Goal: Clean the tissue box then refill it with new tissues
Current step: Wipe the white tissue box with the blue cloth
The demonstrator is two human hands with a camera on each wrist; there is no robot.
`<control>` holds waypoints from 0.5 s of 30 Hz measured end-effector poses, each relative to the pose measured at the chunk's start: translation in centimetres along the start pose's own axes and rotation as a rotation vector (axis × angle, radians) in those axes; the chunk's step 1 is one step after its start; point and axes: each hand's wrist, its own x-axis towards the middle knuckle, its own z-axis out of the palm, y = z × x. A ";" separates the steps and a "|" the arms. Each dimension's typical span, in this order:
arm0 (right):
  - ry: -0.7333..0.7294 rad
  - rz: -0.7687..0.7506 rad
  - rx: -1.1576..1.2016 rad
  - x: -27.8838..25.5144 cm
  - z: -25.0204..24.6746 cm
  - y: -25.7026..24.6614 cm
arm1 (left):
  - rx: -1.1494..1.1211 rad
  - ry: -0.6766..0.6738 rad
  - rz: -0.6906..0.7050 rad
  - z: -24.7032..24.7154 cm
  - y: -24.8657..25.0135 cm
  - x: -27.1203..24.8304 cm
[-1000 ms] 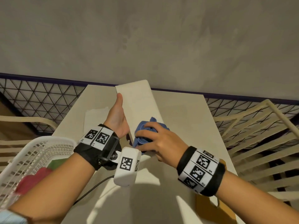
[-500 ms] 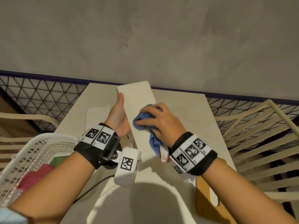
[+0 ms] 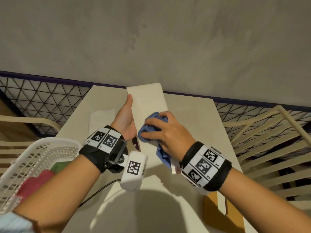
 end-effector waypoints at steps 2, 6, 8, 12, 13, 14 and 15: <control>-0.071 -0.137 -0.013 -1.1 0.5 -0.9 | 0.023 0.010 0.024 -0.1 0.5 -0.1; -0.213 -0.219 0.073 -2.9 0.7 -0.4 | 0.059 0.006 0.092 -0.2 1.0 -0.5; -0.162 -0.146 0.045 -2.1 0.6 0.1 | 0.120 -0.012 0.109 0.2 0.9 -0.6; 0.044 0.158 0.152 -0.4 0.6 1.8 | 0.280 -0.058 0.148 1.5 -0.2 -1.4; 0.080 0.248 0.169 -0.2 0.5 2.4 | 0.309 -0.076 0.150 1.6 -0.6 -1.6; 0.115 0.336 0.172 0.1 0.4 3.0 | 0.326 -0.089 0.146 1.6 -1.1 -1.7; 0.153 0.411 0.164 0.4 0.4 3.3 | 0.325 -0.086 0.137 1.5 -1.5 -1.8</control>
